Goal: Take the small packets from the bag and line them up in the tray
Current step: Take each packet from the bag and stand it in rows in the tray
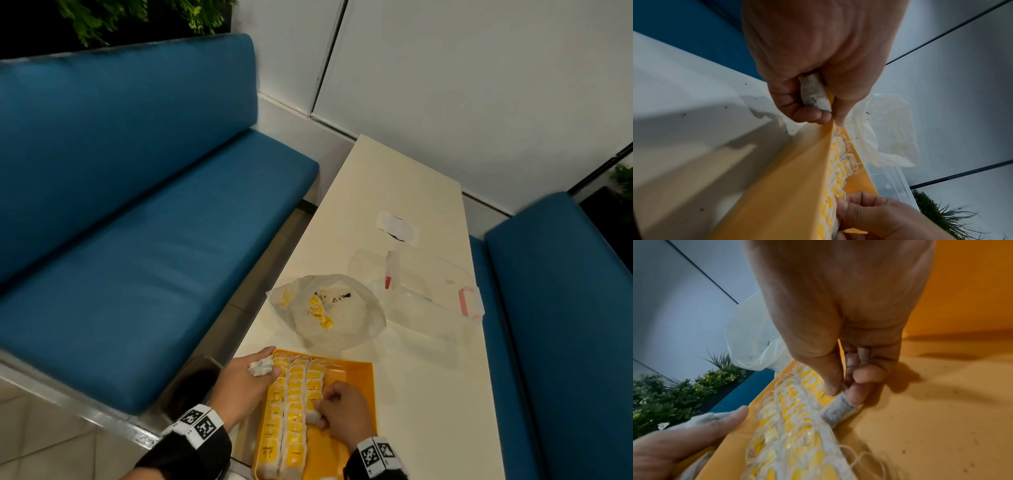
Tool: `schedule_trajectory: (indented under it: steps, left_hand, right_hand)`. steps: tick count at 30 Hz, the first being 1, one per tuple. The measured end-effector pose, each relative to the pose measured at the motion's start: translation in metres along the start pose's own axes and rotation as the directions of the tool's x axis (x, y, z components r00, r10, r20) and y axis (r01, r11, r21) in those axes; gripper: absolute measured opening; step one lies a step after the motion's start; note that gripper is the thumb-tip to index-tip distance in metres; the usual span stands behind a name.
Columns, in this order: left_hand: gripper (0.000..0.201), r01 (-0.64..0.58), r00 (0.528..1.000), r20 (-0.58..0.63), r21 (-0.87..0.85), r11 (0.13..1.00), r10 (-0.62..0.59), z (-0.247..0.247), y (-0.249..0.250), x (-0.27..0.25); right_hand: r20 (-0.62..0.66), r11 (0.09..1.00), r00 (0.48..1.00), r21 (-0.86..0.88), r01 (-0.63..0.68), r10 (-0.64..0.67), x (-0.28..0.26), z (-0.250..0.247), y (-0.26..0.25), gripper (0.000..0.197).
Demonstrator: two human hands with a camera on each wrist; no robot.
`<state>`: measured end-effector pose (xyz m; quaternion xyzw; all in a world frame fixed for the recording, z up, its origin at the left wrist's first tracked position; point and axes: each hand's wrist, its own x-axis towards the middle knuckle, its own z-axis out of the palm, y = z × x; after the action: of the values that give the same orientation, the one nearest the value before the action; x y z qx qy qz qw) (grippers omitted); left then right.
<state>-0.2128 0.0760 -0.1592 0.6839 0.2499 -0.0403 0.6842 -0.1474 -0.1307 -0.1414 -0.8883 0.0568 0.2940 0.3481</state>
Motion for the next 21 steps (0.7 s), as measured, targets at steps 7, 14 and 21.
schedule_trajectory:
  steps: [7, 14, 21]
  left_hand:
    - [0.049, 0.012, 1.0, -0.017, 0.027, 1.0, -0.011, 0.002, 0.002, 0.001]
    - [0.048, -0.001, 1.0, -0.015, 0.048, 0.999, 0.002, 0.003, 0.005, 0.0]
    - [0.036, 0.007, 1.0, 0.009, 0.037, 0.999, -0.008, 0.001, 0.016, -0.007]
  right_hand:
    - [-0.085, 0.998, 0.996, -0.054, 0.018, -0.022, 0.0, 0.006, 0.001, 0.018]
    - [0.012, 0.959, 0.987, -0.237, 0.158, -0.159, -0.007, 0.0, 0.002, 0.022]
    - [0.014, 0.916, 0.974, -0.337, 0.219, -0.228, -0.006, 0.007, -0.005, 0.023]
